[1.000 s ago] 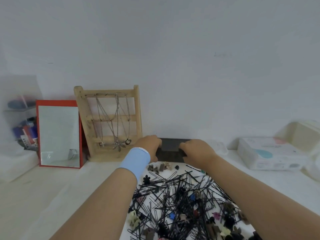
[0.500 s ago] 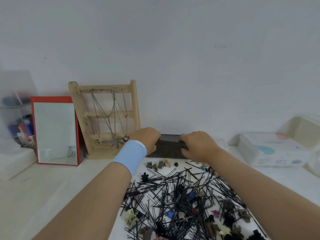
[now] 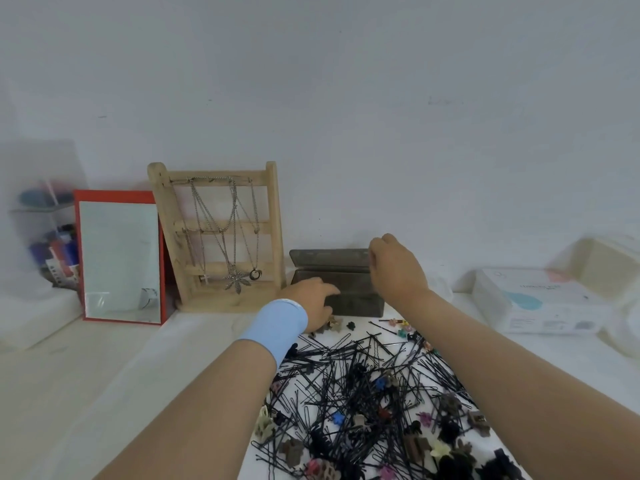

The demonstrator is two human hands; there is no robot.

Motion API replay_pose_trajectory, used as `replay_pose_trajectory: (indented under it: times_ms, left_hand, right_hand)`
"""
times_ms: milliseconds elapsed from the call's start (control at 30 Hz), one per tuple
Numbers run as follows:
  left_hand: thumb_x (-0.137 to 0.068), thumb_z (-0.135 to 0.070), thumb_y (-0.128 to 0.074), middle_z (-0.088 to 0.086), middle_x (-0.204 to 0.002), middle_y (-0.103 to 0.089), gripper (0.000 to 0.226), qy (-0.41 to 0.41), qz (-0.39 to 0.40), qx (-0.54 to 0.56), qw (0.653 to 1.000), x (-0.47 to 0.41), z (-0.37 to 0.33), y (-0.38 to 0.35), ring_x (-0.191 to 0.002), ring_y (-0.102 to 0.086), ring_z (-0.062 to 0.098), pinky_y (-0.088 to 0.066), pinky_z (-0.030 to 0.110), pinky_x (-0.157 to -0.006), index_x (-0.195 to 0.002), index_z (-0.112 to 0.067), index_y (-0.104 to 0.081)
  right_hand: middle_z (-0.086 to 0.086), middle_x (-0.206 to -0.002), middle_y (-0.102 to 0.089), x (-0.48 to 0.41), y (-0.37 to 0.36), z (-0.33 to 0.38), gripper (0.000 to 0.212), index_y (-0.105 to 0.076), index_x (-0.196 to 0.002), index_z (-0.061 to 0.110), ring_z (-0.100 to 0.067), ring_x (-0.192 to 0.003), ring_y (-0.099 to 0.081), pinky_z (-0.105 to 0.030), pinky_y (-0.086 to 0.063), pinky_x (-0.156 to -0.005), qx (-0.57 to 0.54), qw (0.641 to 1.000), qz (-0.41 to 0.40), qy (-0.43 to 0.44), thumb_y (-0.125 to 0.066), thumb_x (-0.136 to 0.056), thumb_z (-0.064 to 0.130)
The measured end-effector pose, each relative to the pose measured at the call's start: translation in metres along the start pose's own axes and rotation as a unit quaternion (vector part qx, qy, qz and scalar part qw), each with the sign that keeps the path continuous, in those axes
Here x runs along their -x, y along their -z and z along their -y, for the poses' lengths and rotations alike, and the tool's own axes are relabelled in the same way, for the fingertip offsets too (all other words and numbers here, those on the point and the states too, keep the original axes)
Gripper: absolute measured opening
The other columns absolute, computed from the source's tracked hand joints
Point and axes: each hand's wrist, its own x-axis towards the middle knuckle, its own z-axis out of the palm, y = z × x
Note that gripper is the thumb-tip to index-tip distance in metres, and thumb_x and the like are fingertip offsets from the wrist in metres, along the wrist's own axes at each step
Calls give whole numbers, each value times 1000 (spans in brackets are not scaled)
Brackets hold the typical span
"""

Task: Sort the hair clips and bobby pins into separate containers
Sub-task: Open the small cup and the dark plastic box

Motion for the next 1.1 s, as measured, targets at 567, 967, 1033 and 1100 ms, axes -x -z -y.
replay_pose_trajectory:
  times_ms: [567, 967, 1033, 1100]
  left_hand:
    - [-98, -38, -52, -4, -156, -29, 51, 40, -119, 16, 992, 7, 16, 1, -145, -20, 21, -25, 43, -115, -147, -32, -40]
    - [-100, -30, -48, -1, -145, -46, 39, 29, -124, 97, 987, 7, 10, 9, -137, -34, 23, -27, 39, -114, -139, -28, -49]
    - [-97, -27, -52, -7, -122, -58, 20, 12, -166, 144, 975, 17, 6, 14, -118, -50, 16, -40, 34, -105, -114, -31, -62]
    - [-95, -25, -55, -12, -106, -63, 12, 6, -145, 175, 974, 29, 1, 16, -100, -59, 12, -49, 34, -93, -98, -33, -64]
  right_hand:
    - [-11, -161, -21, 25, -6, -11, 56, -35, -151, 23, -29, -146, -22, -45, -22, -118, 82, 979, 168, 75, -50, -98, 25]
    - [-4, -130, -55, 35, 9, -2, 31, -60, -128, 23, -24, -123, -48, -39, -40, -103, -12, 993, 81, 84, -49, -100, 29]
    - [2, -107, -65, 41, 16, 11, 21, -67, -110, 24, -19, -100, -60, -35, -50, -86, -24, 991, 75, 106, -51, -98, 26]
    - [6, -96, -71, 47, 20, 24, 21, -69, -106, 26, -16, -86, -65, -34, -56, -77, -2, 980, 143, 135, -51, -95, 27]
